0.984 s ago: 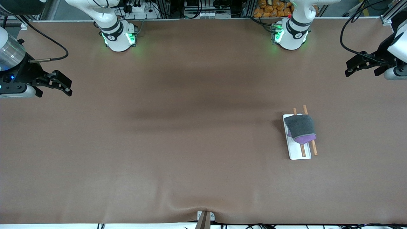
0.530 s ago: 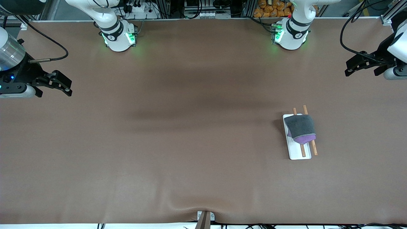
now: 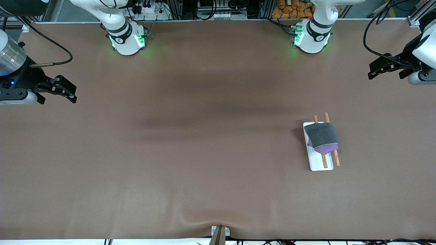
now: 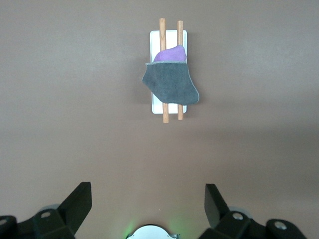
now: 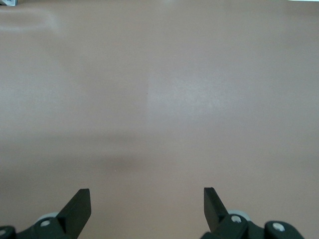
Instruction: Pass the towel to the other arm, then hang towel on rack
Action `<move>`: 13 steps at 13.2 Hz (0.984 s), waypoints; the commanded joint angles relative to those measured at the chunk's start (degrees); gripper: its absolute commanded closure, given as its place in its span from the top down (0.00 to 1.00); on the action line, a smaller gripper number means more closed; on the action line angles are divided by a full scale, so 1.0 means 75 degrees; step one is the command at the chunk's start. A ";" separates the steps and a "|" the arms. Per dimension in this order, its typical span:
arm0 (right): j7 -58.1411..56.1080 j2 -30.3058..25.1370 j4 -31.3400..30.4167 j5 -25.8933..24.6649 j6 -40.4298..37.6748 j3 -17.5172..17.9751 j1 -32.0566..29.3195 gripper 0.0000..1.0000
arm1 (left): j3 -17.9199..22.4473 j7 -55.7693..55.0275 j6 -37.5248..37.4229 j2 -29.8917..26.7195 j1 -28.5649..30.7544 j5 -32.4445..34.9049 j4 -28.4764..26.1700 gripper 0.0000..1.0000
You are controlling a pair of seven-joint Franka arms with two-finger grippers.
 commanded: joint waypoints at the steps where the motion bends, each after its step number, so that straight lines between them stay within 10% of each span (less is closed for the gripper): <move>1: -0.0001 -0.0071 -0.0004 -0.0077 0.0010 0.0081 -0.0259 1.00 | -0.0035 0.0001 -0.0134 0.0016 0.0017 0.0172 0.0095 1.00; 13: -0.0001 -0.0071 0.0008 0.0029 0.0045 0.0093 -0.0634 1.00 | -0.0035 0.0013 -0.0146 0.0004 0.0017 0.0172 0.0048 1.00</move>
